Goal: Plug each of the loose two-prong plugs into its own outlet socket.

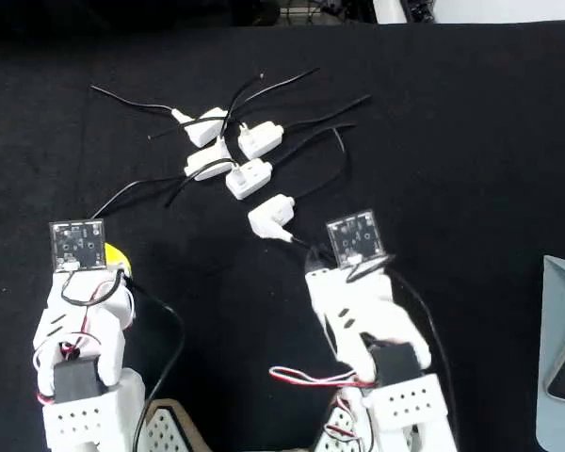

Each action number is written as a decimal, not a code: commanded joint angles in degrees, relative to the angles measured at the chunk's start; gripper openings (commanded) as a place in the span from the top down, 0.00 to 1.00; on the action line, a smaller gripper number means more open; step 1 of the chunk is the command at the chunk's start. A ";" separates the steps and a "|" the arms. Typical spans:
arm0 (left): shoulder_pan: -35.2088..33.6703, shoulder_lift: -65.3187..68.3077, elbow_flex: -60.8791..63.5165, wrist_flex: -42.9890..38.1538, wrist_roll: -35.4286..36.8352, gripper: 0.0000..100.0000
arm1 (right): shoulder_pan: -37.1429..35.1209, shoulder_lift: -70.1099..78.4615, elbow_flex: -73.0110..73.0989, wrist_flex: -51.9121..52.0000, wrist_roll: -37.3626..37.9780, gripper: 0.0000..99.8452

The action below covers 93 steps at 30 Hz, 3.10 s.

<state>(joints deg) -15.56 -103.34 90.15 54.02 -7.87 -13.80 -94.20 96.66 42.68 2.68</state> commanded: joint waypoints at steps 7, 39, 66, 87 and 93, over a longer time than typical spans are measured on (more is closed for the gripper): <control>0.04 -0.88 4.70 0.35 5.80 0.73 | 0.79 -13.32 -0.04 13.01 -0.44 0.79; -0.04 -0.70 7.16 4.31 5.71 0.73 | 6.15 -13.32 -0.13 30.86 6.95 0.94; 2.68 -0.70 7.16 18.90 6.15 0.97 | 12.40 -13.23 -0.13 31.56 -2.11 0.99; 2.77 -0.70 7.16 18.90 6.15 0.97 | 12.40 -13.23 -0.13 31.56 -2.46 0.99; 2.77 -0.70 7.16 18.90 6.15 0.97 | 12.40 -13.23 -0.13 31.56 -2.46 0.99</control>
<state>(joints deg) -13.36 -103.78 96.31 72.66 -2.07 -1.58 -103.25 96.92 73.98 0.66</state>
